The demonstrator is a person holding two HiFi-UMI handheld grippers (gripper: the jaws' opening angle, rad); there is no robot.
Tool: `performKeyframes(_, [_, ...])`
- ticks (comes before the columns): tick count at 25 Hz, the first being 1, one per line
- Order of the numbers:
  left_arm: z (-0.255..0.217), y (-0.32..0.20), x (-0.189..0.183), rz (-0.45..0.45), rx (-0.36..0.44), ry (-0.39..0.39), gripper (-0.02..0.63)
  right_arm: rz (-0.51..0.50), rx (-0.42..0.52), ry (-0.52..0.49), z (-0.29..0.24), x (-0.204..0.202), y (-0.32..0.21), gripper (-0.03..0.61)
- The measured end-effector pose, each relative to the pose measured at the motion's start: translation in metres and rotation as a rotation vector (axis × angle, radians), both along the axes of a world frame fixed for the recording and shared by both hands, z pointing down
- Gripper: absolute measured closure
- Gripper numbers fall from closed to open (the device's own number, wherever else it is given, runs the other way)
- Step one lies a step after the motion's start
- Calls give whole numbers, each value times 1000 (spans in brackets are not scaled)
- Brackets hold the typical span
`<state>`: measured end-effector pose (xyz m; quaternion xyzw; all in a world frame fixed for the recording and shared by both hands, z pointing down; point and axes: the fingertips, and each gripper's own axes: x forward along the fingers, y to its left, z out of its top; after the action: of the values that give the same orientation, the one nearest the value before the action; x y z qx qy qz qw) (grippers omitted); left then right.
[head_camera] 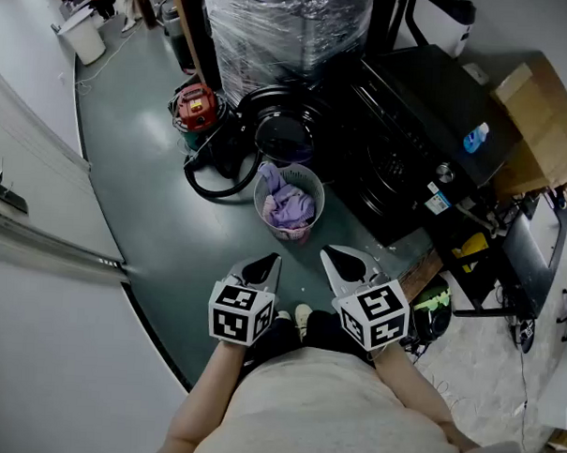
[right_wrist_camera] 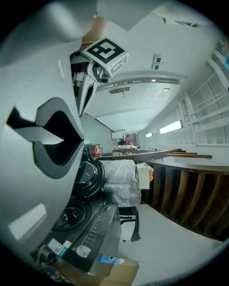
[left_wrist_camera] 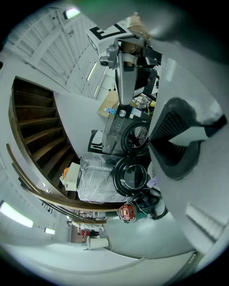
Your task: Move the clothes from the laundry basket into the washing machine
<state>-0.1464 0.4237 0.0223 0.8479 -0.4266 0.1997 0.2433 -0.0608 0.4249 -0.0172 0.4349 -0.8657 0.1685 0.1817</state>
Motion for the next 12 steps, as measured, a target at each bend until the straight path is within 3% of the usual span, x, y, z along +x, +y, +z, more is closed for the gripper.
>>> performKeyframes(12, [1,6,-3,28,-13,10,614,-3,7,17,3,-9,3,551])
